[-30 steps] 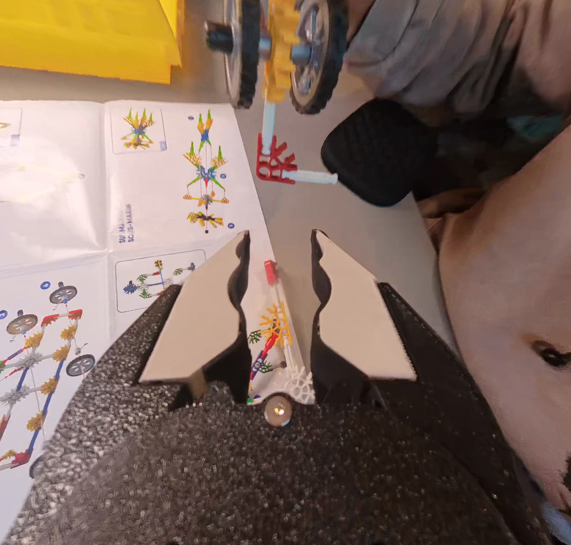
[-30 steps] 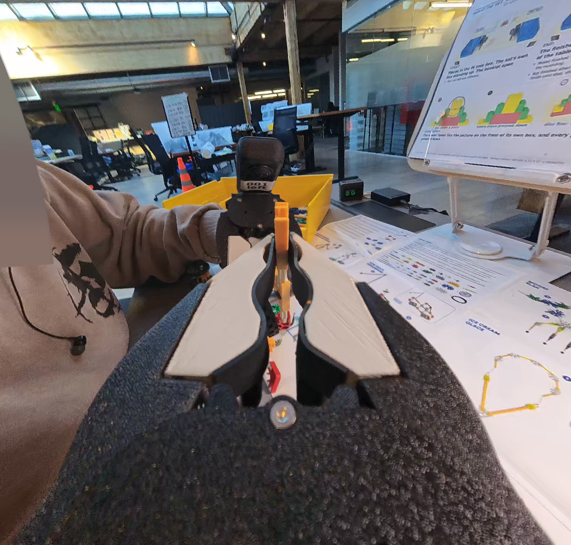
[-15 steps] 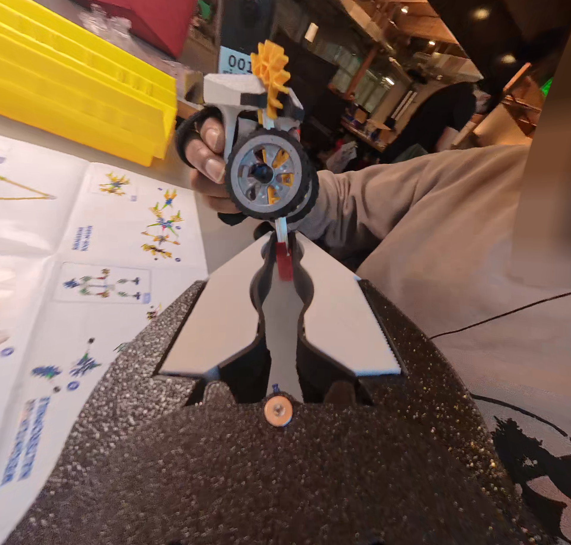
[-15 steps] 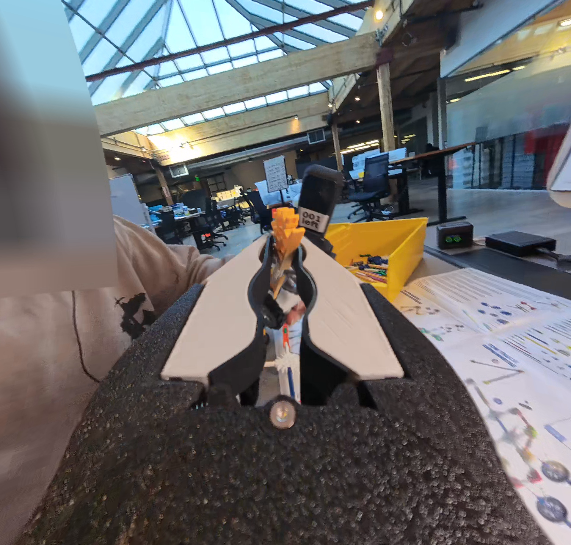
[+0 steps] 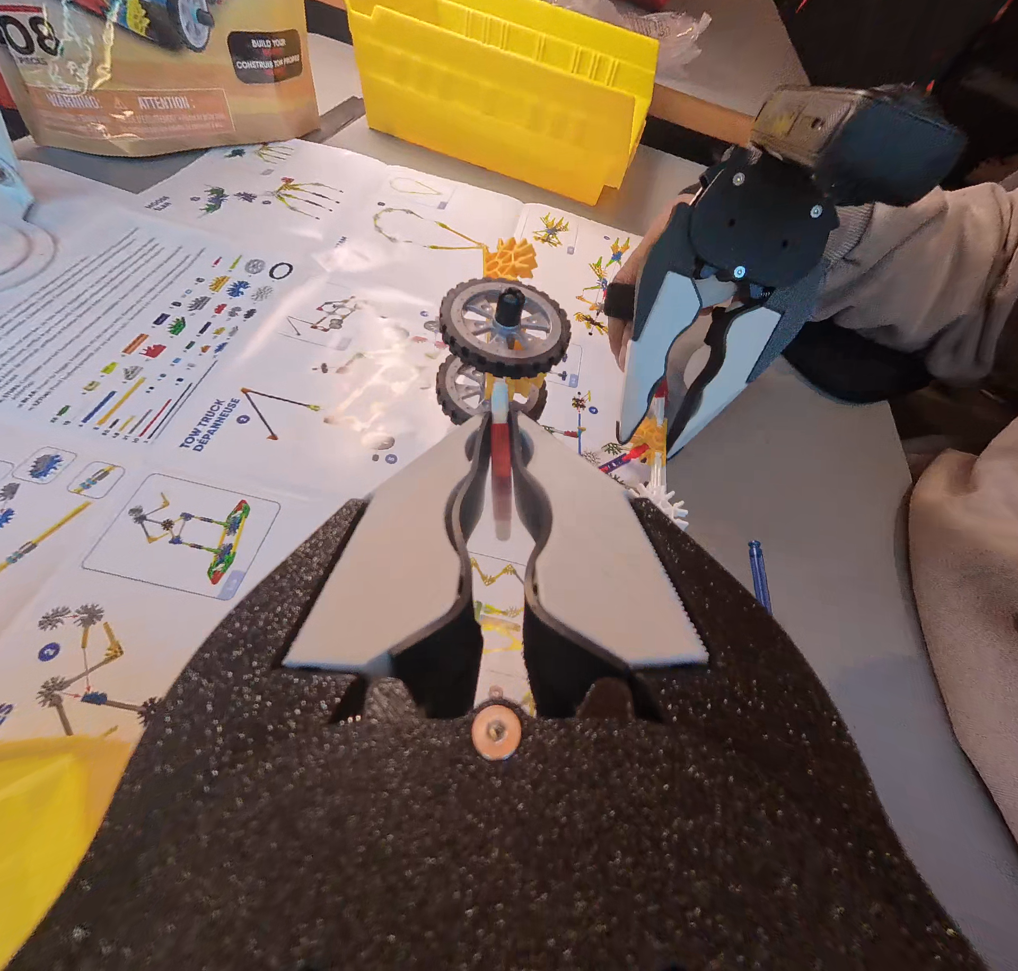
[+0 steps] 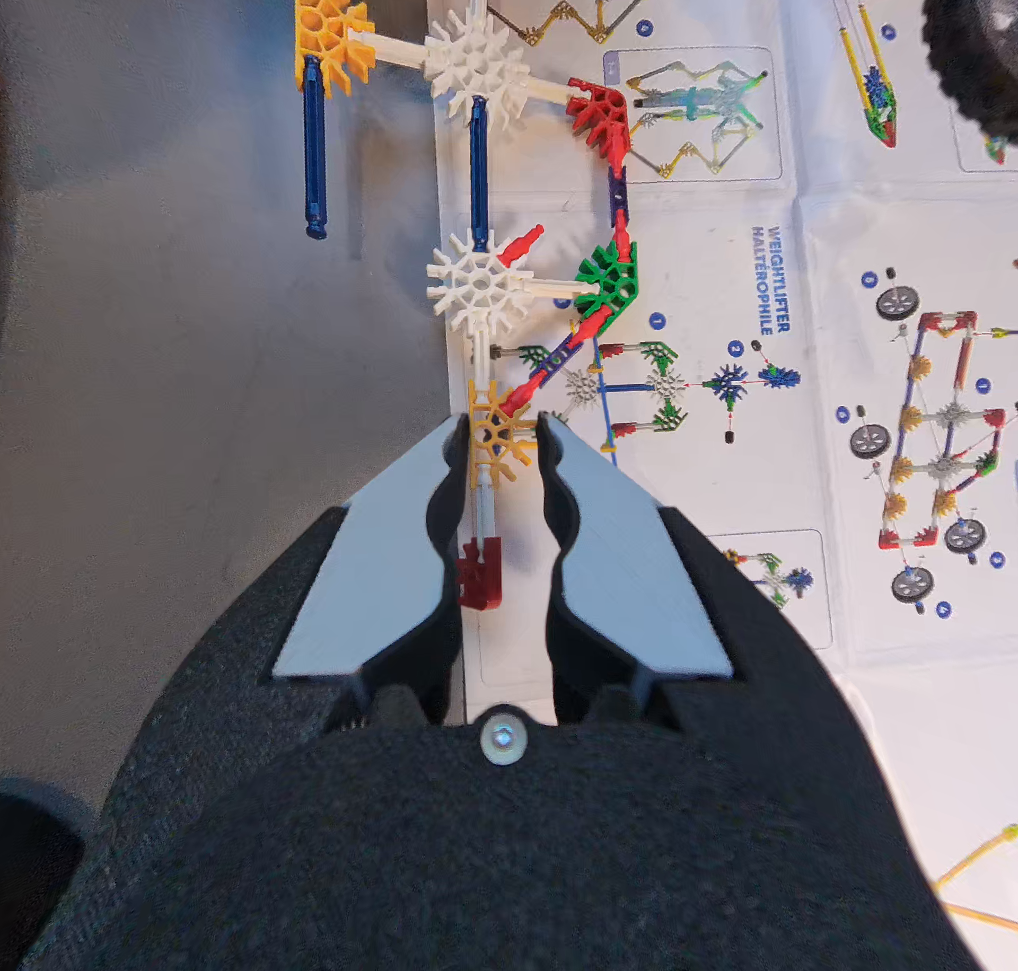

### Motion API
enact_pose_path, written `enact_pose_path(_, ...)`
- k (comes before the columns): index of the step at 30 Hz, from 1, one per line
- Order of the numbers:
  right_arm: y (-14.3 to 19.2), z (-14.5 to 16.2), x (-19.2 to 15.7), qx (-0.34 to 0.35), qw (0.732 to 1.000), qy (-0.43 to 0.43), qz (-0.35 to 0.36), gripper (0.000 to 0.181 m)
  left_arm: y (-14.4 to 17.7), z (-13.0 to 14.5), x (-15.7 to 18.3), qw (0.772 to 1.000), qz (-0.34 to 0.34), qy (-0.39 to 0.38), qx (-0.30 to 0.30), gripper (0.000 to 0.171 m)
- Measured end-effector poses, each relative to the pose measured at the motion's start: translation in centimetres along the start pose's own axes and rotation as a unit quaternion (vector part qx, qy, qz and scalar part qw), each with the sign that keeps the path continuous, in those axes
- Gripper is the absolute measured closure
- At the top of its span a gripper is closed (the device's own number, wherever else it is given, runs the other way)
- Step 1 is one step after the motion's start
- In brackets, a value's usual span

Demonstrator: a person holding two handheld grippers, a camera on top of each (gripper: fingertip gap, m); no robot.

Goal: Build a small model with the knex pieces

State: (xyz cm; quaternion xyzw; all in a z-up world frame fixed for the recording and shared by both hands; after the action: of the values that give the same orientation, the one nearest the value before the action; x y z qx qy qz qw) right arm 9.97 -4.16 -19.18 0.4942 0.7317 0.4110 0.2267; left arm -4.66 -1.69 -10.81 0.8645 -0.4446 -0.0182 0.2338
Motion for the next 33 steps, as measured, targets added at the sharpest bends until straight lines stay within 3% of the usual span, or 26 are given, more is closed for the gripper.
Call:
enact_pose_path(5, 3.0, 1.9, 0.4, 0.002, 1.000, -0.020, -0.023, 0.159, -0.9, 1.4, -0.2, 0.999, 0.015, 0.025, -0.014, 0.168)
enact_pose_path(8, 5.1, 4.9, 0.8, -0.033, 0.997, -0.066, -0.022, 0.158, -1.3, 1.7, -0.1, 0.999, 0.020, 0.024, -0.020, 0.168)
enact_pose_path(9, 5.5, 5.9, 1.4, -0.046, 0.995, -0.083, -0.002, 0.154, -1.5, 1.8, 0.0, 0.999, 0.023, 0.023, -0.022, 0.168)
enact_pose_path(10, 5.9, 6.3, 1.9, -0.041, 0.994, -0.097, 0.011, 0.131, -1.7, 1.9, 0.0, 0.999, 0.023, 0.022, -0.024, 0.168)
enact_pose_path(12, 7.6, 4.9, 2.5, 0.027, 0.993, -0.112, 0.023, 0.111, -2.2, 2.1, 0.0, 0.999, 0.016, 0.014, -0.033, 0.168)
enact_pose_path(14, 9.7, 2.0, 3.7, 0.119, 0.986, -0.095, 0.068, 0.108, -2.6, 2.5, -0.1, 0.999, 0.005, 0.001, -0.045, 0.168)
enact_pose_path(16, 11.2, -1.2, 4.7, 0.213, 0.968, -0.078, 0.103, 0.125, -3.0, 2.7, -0.1, 0.998, -0.005, -0.011, -0.054, 0.168)
enact_pose_path(18, 10.7, -3.2, 5.6, 0.244, 0.959, -0.074, 0.122, 0.147, -3.4, 2.9, 0.1, 0.997, -0.014, -0.031, -0.063, 0.168)
enact_pose_path(23, 5.8, -5.6, 6.3, 0.176, 0.978, -0.025, 0.106, 0.150, -3.7, 2.4, 1.6, 0.991, -0.033, -0.113, -0.066, 0.168)
enact_pose_path(26, 3.5, -5.8, 6.2, 0.144, 0.986, -0.005, 0.085, 0.163, -3.3, 1.7, 2.5, 0.989, -0.025, -0.139, -0.046, 0.168)
enact_pose_path(33, 3.0, -5.1, 5.9, 0.187, 0.981, -0.025, 0.055, 0.167, -3.4, 2.1, 3.1, 0.983, -0.015, -0.176, -0.048, 0.168)
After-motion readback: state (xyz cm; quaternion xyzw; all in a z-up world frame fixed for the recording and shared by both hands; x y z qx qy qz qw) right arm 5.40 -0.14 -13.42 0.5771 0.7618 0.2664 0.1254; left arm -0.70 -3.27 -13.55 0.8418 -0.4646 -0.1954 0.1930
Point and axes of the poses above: each gripper's, where its closed fingertips meet, y back along the fingers, z out of its underside, x = y × z across the jaws, the point moved 3 cm from there along y, back along the fingers, and after that the axes turned 2 degrees about -x, right-handed, at the moved point
